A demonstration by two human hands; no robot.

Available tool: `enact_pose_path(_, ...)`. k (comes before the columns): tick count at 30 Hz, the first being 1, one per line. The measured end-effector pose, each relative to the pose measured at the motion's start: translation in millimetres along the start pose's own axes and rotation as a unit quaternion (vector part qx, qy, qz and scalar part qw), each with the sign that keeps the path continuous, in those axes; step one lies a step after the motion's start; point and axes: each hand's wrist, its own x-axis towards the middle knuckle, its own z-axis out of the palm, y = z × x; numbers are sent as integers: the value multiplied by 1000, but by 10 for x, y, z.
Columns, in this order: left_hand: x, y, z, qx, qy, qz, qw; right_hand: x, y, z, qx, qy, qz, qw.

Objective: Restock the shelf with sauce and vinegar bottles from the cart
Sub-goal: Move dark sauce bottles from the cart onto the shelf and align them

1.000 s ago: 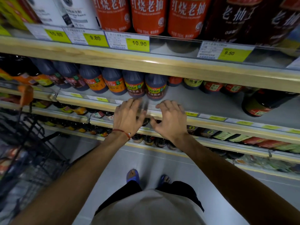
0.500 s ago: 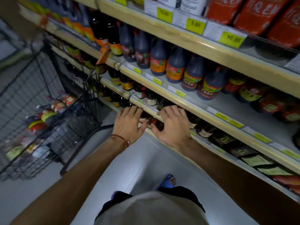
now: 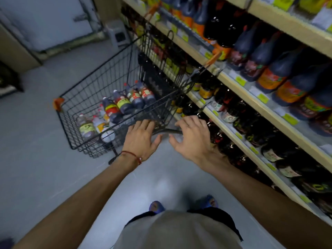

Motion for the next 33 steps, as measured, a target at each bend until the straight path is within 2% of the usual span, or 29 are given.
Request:
enact_pose_path(6, -119, -795, -117, 9, -2, -48, 999, 467, -700, 257, 29, 8, -52, 998)
enact_pose_path(12, 42, -1420, -92, 8, 10, -101, 995, 1105, -998, 664, 38, -27, -99, 994)
enact_pose_path(18, 603, -2022, 40, -1, 0, -168, 986, 2001, -1142, 1178, 39, -62, -172, 982)
enact_pose_path(25, 1283, -2424, 239, -56, -42, -245, 967, 3049, -1169, 1553, 38, -135, -210, 968)
enact_pose_path(33, 1646, -2815, 744, -133, -89, -357, 920, 3587, -1237, 2212, 79, -204, -135, 966)
